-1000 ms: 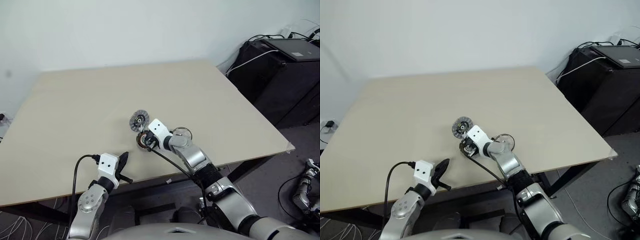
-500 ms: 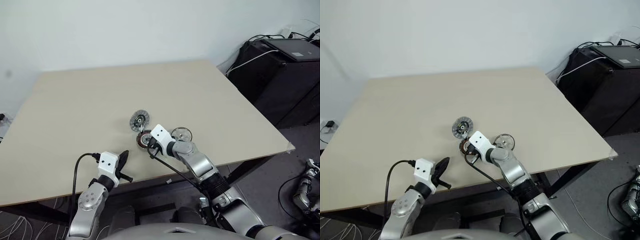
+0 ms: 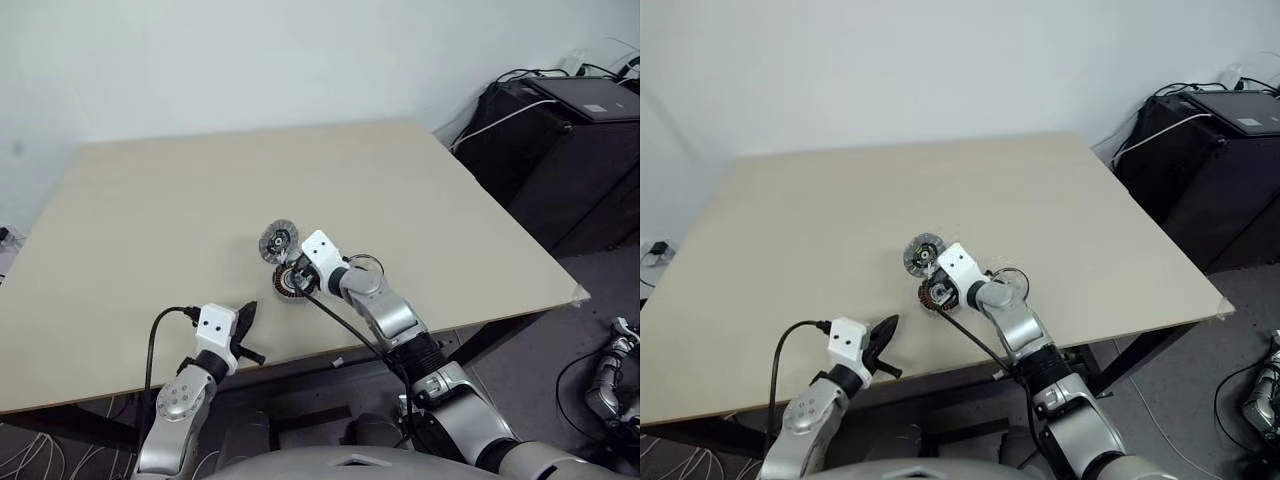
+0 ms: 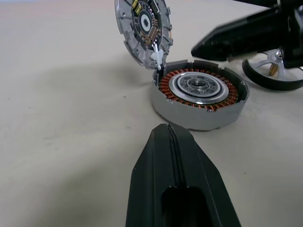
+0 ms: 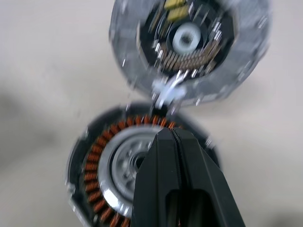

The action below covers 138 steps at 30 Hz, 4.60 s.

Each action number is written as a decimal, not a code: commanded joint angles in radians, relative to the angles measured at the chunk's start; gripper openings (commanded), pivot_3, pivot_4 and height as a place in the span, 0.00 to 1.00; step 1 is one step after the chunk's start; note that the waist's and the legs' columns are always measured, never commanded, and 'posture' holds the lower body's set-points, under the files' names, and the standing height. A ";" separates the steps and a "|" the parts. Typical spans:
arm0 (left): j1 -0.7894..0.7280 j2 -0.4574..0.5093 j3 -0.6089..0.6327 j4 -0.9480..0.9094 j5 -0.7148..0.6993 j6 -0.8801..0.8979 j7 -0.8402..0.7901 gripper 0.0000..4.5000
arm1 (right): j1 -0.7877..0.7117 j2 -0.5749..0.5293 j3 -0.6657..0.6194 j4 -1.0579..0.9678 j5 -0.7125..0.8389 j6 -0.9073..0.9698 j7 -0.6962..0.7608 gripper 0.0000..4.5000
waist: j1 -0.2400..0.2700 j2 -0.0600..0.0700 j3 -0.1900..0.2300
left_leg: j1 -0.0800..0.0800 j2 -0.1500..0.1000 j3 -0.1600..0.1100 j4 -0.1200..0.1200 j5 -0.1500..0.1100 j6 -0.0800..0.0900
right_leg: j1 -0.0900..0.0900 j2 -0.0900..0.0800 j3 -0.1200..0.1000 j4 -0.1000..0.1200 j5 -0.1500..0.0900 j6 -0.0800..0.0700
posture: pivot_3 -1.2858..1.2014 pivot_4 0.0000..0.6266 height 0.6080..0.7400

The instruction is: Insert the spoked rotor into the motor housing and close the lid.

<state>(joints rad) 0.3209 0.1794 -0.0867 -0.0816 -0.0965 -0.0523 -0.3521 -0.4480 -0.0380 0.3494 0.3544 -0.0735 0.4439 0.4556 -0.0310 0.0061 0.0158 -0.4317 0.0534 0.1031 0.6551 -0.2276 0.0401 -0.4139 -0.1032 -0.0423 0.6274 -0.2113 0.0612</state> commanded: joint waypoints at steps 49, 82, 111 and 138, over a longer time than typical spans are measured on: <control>-0.018 0.009 0.009 -0.034 -0.008 0.032 -0.004 0.00 | 0.088 0.002 -0.041 -0.140 0.074 0.026 -0.036 0.01 | -0.006 0.001 0.002 | 0.001 0.008 -0.001 0.000 0.001 -0.007 | -0.001 0.009 -0.001 0.001 -0.002 -0.003 | 0.52 0.00 1.00; -0.005 0.003 0.005 -0.044 -0.011 0.023 -0.003 0.00 | -0.028 0.033 -0.047 0.102 0.053 -0.036 -0.051 0.01 | -0.006 0.001 0.001 | 0.001 0.008 0.000 0.000 0.001 -0.008 | -0.001 0.009 -0.001 0.001 0.000 -0.006 | 0.52 0.00 1.00; -0.030 0.010 -0.005 -0.030 -0.014 0.046 -0.033 0.00 | 0.354 -0.021 -0.537 -0.495 0.436 0.219 -0.174 1.00 | 0.004 0.002 0.002 | 0.001 0.008 -0.001 -0.001 0.001 -0.009 | -0.001 0.009 -0.001 0.001 -0.002 -0.004 | 0.52 0.00 1.00; -0.030 0.009 0.004 -0.036 -0.014 0.045 -0.030 0.00 | 0.280 0.087 -0.641 -0.254 0.667 0.303 -0.213 1.00 | -0.001 0.003 0.002 | 0.001 0.009 -0.001 -0.001 0.001 -0.009 | -0.001 0.009 0.000 0.001 -0.002 -0.004 | 0.52 0.00 1.00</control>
<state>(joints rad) 0.3052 0.1886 -0.0872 -0.0887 -0.1002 0.0013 -0.3822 -0.1438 0.0380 -0.2933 0.1052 0.5598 0.7355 0.2269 -0.0319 0.0091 0.0178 -0.4306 0.0620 0.1016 0.6539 -0.2263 0.0314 -0.4151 -0.0940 -0.0426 0.6280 -0.2135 0.0568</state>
